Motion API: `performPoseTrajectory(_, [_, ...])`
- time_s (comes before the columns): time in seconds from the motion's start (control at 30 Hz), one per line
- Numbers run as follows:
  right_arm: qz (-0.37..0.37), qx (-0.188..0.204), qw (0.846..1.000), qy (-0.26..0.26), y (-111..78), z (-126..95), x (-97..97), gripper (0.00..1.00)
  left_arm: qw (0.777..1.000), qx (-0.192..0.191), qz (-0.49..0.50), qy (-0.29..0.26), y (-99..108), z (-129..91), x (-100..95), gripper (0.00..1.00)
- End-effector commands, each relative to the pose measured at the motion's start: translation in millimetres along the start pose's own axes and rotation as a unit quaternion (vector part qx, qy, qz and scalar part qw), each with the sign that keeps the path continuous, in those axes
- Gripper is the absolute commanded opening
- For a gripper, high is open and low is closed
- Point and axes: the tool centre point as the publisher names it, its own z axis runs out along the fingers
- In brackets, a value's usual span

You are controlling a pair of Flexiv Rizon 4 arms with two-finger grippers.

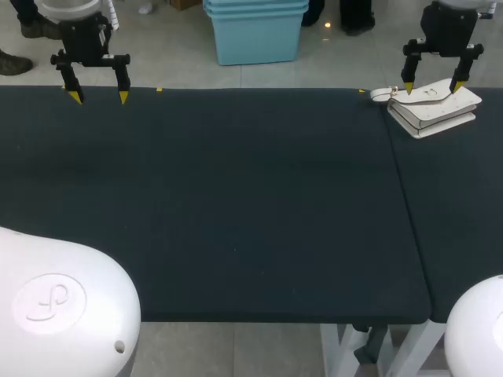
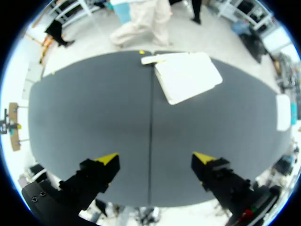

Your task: Pick up the bag, open it, inspect its contents, close it, and place it on the opposite side

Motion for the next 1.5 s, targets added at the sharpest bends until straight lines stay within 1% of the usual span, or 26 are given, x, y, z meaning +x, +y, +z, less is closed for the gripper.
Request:
performPoseTrajectory(0.03, [0.0,0.001,1.0,0.0,0.4,0,0.1,1.0,1.0,0.0,0.0,-0.001,0,-1,0.3,1.0])
performPoseTrajectory(0.53, [0.0,0.001,1.0,0.0,0.4,0,0.1,1.0,1.0,0.0,0.0,-0.001,0,-1,0.3,1.0])
performPoseTrajectory(0.63, [-0.005,0.002,1.0,0.001,1.7,1,-1.1,1.0,0.999,0.009,0.033,0.01,1,0,2.9,1.0])
performPoseTrajectory(0.7, [-0.021,0.0,1.0,0.008,3.1,3,-2.7,1.0,0.997,0.022,0.067,0.03,2,2,5.1,1.0])
performPoseTrajectory(0.73, [-0.022,0.0,1.0,0.009,3.8,4,-4.0,1.0,0.996,0.025,0.084,0.028,3,3,6.3,1.0])
performPoseTrajectory(0.77, [-0.028,-0.002,1.0,0.011,4.5,6,-5.8,1.0,0.994,0.031,0.103,0.026,3,4,8.1,1.0])
performPoseTrajectory(0.8, [-0.035,0.0,0.999,0.016,5.5,8,-7.8,1.0,0.991,0.039,0.123,0.036,4,5,9.6,1.0])
performPoseTrajectory(0.87, [-0.034,0.004,0.999,0.017,6.8,12,-12.9,1.0,0.984,0.044,0.167,0.04,5,9,12.8,1.0])
performPoseTrajectory(0.93, [-0.031,0.012,0.999,0.027,9.1,18,-20.7,1.0,0.97,0.061,0.227,0.056,9,12,16.8,1.0])
performPoseTrajectory(0.97, [-0.031,0.012,0.999,0.026,10.0,20,-23.0,1.0,0.965,0.07,0.247,0.054,11,14,18.6,1.0])
performPoseTrajectory(1.03, [-0.028,0.017,0.999,0.037,12.1,25,-29.7,1.0,0.945,0.085,0.308,0.069,16,17,23.0,1.0])
performPoseTrajectory(1.07, [-0.027,0.017,0.999,0.033,13.4,28,-33.1,1.0,0.936,0.093,0.332,0.069,18,18,24.6,1.0])
performPoseTrajectory(1.13, [-0.019,0.021,0.999,0.043,17.2,34,-41.9,1.0,0.912,0.108,0.389,0.078,23,22,28.4,1.0])
performPoseTrajectory(1.17, [-0.014,0.022,0.999,0.042,19.3,37,-46.7,1.0,0.894,0.12,0.423,0.079,26,23,30.0,1.0])
performPoseTrajectory(1.2, [-0.01,0.021,0.999,0.047,21.1,39,-51.0,1.0,0.887,0.123,0.436,0.083,27,25,30.9,1.0])
performPoseTrajectory(1.23, [-0.007,0.021,0.998,0.056,22.5,42,-54.8,1.0,0.876,0.125,0.458,0.091,28,26,32.1,1.0])
performPoseTrajectory(1.27, [-0.002,0.021,0.998,0.055,23.5,44,-57.9,1.0,0.863,0.134,0.478,0.093,31,28,32.9,1.0])
performPoseTrajectory(1.3, [0.004,0.024,0.998,0.052,25.7,48,-64.1,1.0,0.848,0.136,0.503,0.101,33,30,33.8,1.0])
performPoseTrajectory(1.33, [0.008,0.024,0.998,0.063,26.9,51,-68.7,1.0,0.834,0.143,0.524,0.1,34,33,35.1,1.0])
performPoseTrajectory(1.37, [0.01,0.024,0.997,0.066,27.6,53,-71.4,1.0,0.822,0.146,0.541,0.103,37,34,36.6,1.0])
performPoseTrajectory(1.4, [0.014,0.027,0.998,0.061,29.2,56,-76.3,1.0,0.804,0.146,0.566,0.111,39,37,38.9,1.0])
performPoseTrajectory(1.47, [0.02,0.027,0.997,0.072,31.1,60,-82.8,1.0,0.776,0.155,0.6,0.115,43,42,42.0,1.0])
performPoseTrajectory(1.5, [0.024,0.03,0.997,0.069,32.2,63,-85.9,1.0,0.761,0.162,0.616,0.123,44,44,44.0,1.0])
